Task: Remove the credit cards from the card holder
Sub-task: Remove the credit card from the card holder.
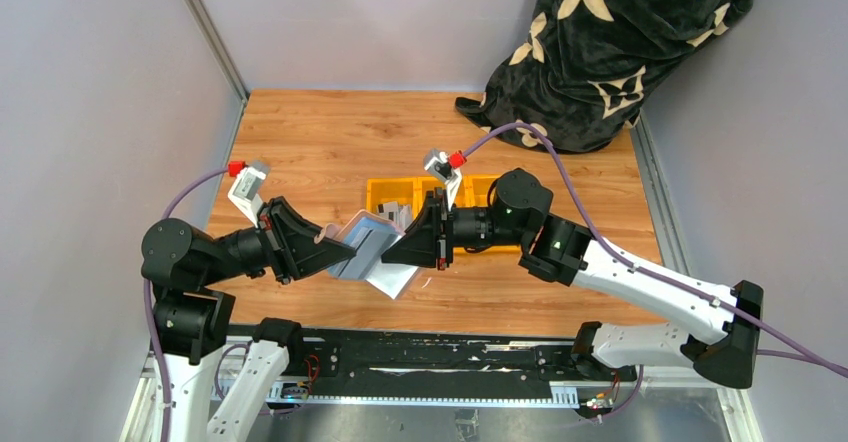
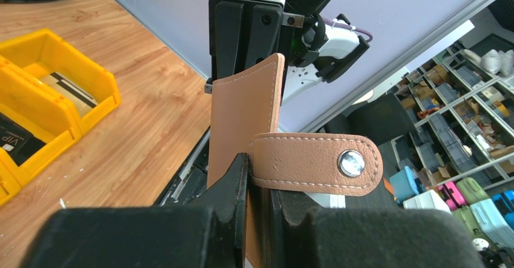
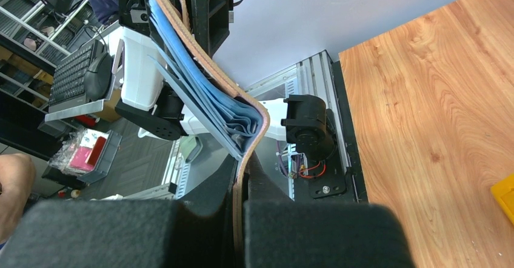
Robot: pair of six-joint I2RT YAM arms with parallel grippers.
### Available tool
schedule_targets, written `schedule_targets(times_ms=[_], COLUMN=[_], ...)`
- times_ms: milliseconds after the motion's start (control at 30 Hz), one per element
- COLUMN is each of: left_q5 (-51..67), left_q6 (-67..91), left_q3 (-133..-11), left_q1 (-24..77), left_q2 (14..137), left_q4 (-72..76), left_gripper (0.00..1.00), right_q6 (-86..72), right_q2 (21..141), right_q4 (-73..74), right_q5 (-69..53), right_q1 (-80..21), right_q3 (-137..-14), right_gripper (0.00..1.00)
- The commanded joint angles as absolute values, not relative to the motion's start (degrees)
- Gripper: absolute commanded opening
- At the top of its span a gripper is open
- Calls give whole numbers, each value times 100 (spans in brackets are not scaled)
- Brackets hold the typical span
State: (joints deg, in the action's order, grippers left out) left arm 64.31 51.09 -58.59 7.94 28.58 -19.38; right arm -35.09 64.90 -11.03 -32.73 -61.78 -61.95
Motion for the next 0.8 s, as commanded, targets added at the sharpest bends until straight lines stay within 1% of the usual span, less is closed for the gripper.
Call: schedule_targets(times_ms=[0, 233, 367, 533, 767], left_q5=[6839, 6897, 6804, 6906, 6869], left_q6=[5125, 5126, 5026, 5206, 5036], left_q3=[-5844, -5883, -5828, -5728, -5652], left_q1=[809, 809, 809, 809, 809], left_q2=[2709, 2692, 2681, 2644, 2607], left_q4=[-2286, -2236, -2262, -2077, -2172], left_gripper=[10, 8, 5, 5, 2], right_q6=[-3307, -3197, -3176, -3106, -3105], right_q2=[6633, 6631, 6686, 6716, 6919], right_q4=[-1142, -1029, -1035, -987, -1129], right_q5=[-2854, -2710, -2720, -2586, -2676], right_q1=[-6240, -6231, -6231, -6230, -6231], right_q3=[-6520, -6538, -6587, -6569, -6740], right_gripper=[0, 0, 0, 0, 0])
